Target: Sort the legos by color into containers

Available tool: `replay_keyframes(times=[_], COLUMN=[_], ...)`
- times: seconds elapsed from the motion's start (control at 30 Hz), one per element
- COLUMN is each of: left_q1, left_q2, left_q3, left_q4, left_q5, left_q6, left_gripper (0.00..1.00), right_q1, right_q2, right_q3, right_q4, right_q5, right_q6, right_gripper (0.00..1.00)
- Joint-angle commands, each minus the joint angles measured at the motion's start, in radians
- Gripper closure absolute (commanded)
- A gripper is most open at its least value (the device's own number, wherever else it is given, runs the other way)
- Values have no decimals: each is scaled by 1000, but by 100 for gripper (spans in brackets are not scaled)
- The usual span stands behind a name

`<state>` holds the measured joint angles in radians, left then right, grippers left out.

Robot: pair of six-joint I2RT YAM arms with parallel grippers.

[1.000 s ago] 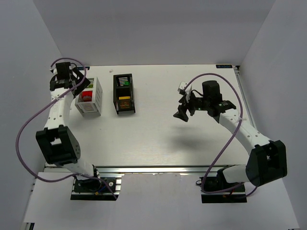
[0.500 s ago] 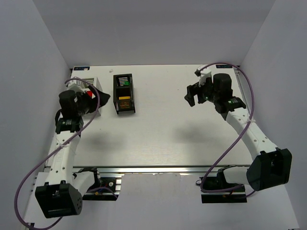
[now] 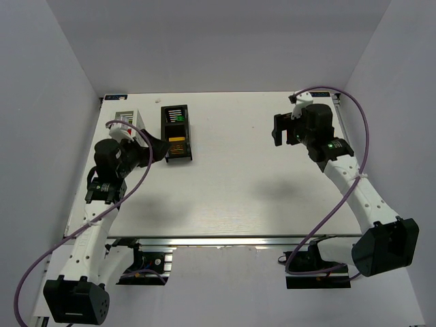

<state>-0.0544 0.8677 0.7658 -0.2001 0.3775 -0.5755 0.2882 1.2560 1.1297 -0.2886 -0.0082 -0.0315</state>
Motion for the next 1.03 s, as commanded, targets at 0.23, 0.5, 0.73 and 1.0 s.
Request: replay_keyframes(times=[0.23, 0.5, 0.73, 1.0], left_q1=[-2, -2, -2, -2], left_q2=[-41, -62, -78, -88], left_q3=[13, -6, -6, -14], left_q4=[-30, -33, -50, -53], left_q5=[-9, -15, -26, -35], left_q6=[12, 9, 9, 8], left_gripper=[2, 2, 2, 2], right_q1=[-4, -3, -3, -4], right_q2=[-44, -43, -44, -67], right_q3=[-45, -56, -62, -113], right_q4=[2, 12, 22, 69], right_q5=[-11, -44, -58, -61], right_q6=[18, 7, 10, 12], right_gripper=[11, 11, 11, 11])
